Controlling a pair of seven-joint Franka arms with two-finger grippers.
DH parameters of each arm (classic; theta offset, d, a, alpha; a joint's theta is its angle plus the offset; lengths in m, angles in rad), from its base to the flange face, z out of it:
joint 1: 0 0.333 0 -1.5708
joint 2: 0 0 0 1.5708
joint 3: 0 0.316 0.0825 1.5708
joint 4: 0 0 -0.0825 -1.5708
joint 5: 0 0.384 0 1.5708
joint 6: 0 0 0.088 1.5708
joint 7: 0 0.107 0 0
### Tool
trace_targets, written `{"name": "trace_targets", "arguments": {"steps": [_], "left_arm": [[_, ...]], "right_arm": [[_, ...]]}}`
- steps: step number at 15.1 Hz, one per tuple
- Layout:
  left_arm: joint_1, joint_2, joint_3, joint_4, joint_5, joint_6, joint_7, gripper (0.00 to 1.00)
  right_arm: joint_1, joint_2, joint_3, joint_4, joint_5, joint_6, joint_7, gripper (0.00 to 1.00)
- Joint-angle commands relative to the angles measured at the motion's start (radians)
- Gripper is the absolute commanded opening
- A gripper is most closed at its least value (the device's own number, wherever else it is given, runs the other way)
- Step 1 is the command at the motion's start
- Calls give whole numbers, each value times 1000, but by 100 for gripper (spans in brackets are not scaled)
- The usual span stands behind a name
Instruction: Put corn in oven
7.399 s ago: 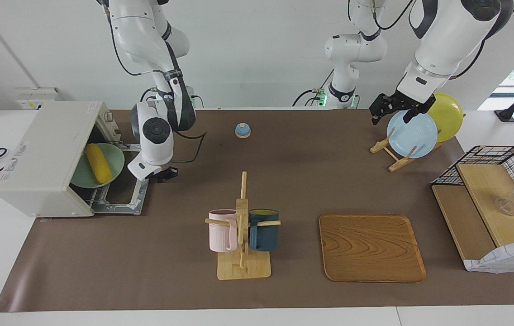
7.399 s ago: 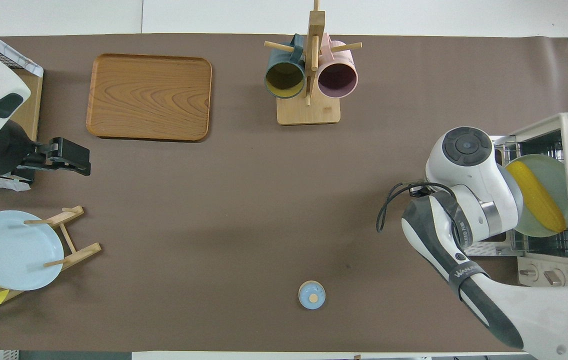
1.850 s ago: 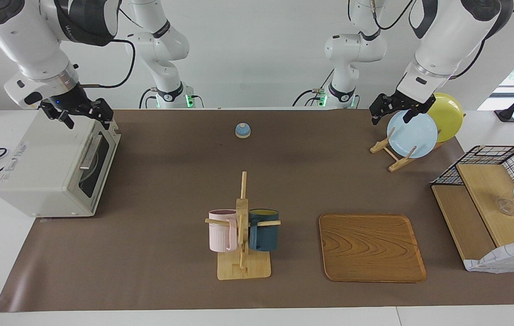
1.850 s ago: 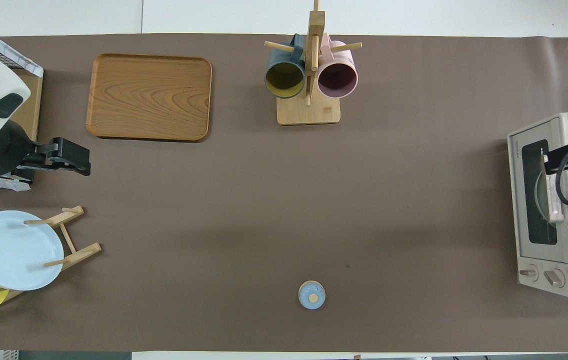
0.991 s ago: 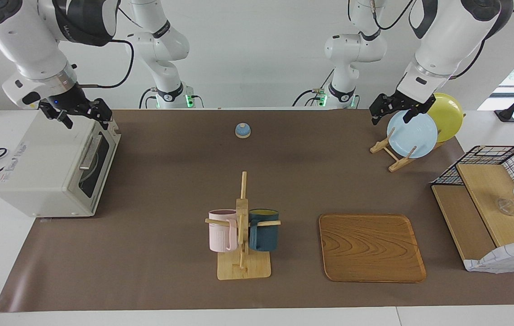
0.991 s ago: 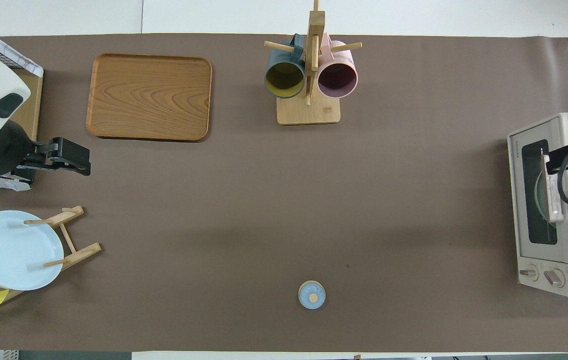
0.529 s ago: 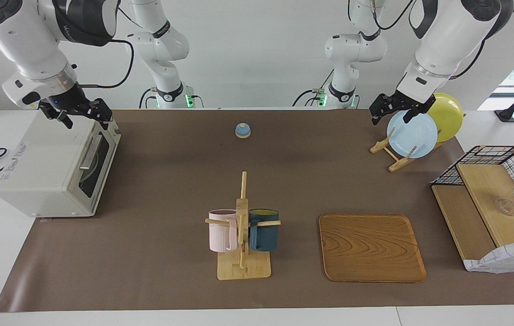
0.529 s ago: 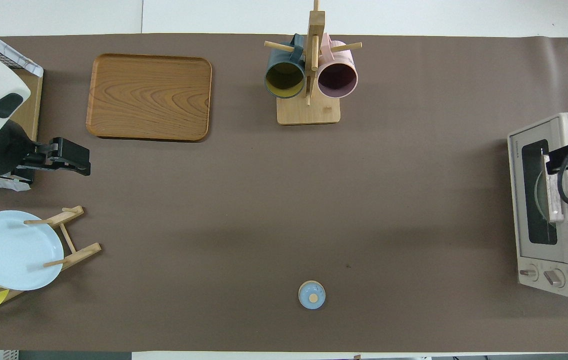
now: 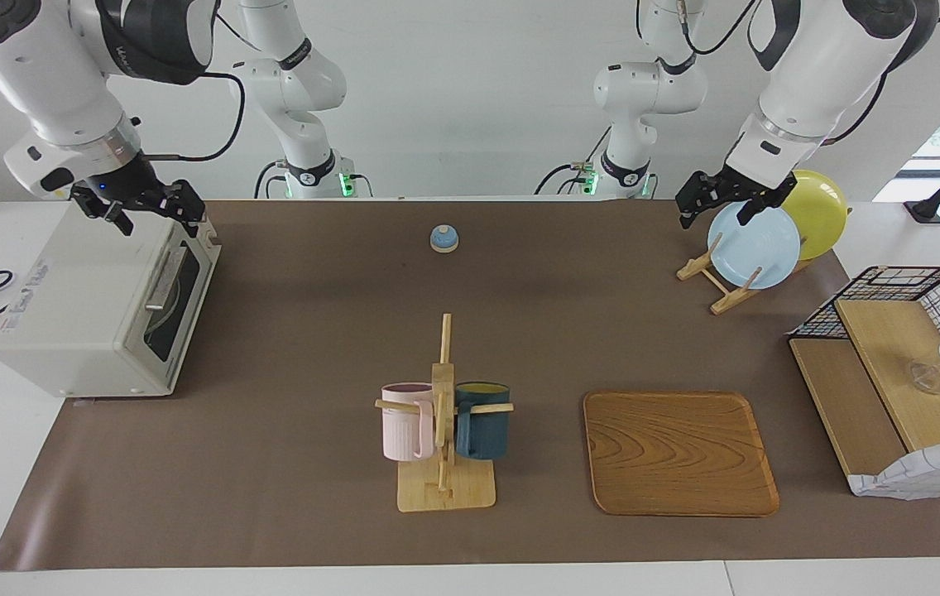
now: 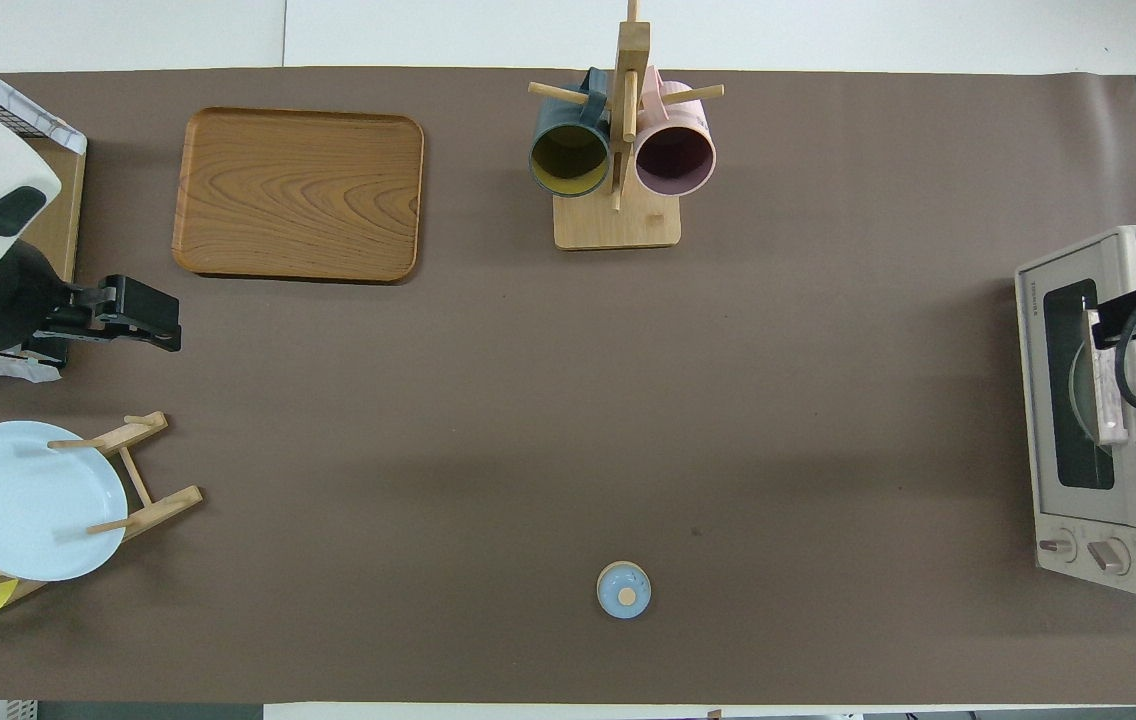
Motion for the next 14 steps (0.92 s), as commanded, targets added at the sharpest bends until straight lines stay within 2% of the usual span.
{"name": "trace_targets", "arguments": {"steps": [1,14], "left_arm": [[14,-17,-4,-14,-17,5,5,100],[14,-17,-4,-14,-17,3,4,100]], "right_arm": [[-12,7,12,11,35,40,-11,100],[-1,5,18,37,37,-37,-9,100]]}}
